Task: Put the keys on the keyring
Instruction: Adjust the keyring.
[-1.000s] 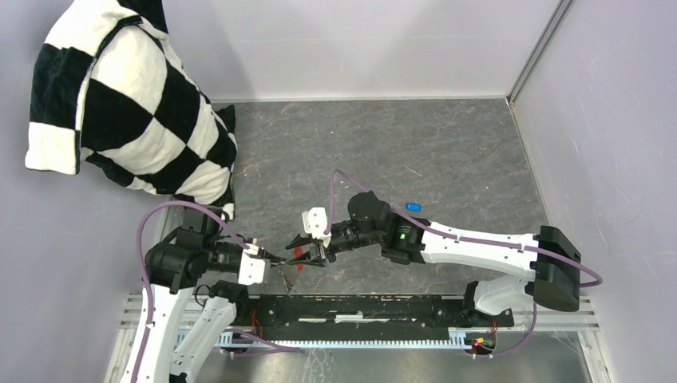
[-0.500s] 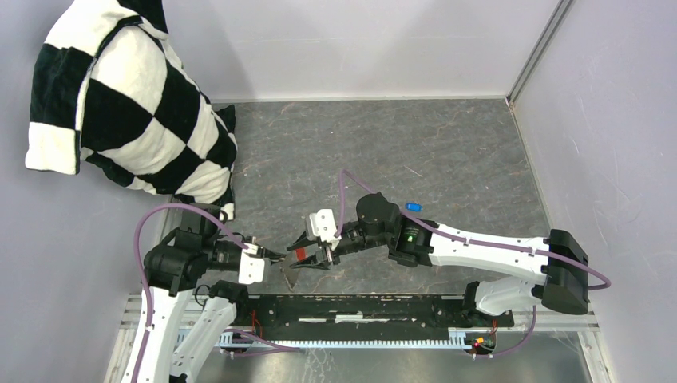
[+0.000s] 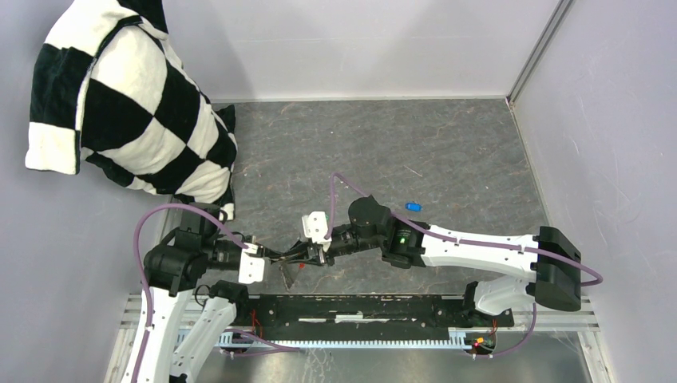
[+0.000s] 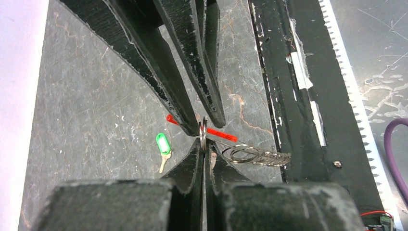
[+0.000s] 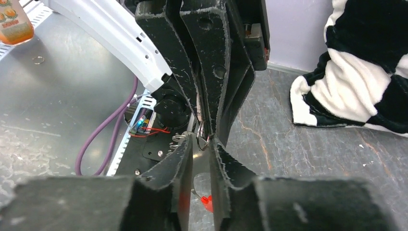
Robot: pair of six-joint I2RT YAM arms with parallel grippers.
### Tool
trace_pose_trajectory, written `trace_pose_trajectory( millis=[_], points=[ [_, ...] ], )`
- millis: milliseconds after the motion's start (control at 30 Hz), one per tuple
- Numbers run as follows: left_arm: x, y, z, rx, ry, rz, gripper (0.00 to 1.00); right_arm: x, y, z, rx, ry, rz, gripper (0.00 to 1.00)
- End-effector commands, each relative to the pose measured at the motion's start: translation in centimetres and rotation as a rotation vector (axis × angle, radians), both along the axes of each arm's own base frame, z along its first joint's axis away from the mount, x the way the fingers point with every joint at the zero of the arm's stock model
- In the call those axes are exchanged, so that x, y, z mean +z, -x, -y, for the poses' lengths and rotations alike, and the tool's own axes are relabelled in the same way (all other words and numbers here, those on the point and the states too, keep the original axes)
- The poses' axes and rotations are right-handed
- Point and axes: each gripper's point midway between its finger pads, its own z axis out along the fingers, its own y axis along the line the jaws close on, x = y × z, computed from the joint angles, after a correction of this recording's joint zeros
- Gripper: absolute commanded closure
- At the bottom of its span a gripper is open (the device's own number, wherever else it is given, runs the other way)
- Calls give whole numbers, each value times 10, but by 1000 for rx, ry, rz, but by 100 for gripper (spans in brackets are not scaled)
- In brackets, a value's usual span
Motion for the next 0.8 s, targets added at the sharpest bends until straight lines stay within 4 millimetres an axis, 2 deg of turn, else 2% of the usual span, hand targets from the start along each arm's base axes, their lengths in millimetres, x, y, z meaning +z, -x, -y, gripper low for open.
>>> trace_pose_trajectory(
  millis=[0, 167, 333, 700, 733, 767],
  points=[
    [14, 2, 4, -6, 44, 12, 98, 29, -2, -7, -19, -95, 10, 80],
    [13, 4, 5, -13, 48, 8, 98, 30, -2, -10, -26, -113, -14, 82],
    [17, 6, 7, -23, 63, 4, 98, 27, -1, -12, -29, -114, -25, 99],
    [26, 6, 9, -18, 86, -4, 98, 13, -10, -7, -89, -56, -8, 99],
    [28, 5, 9, -12, 93, -9, 95, 15, -10, -6, -92, -69, -19, 99],
    [30, 4, 10, -3, 101, -12, 82, 19, -9, -4, -96, -97, -31, 100]
  ],
)
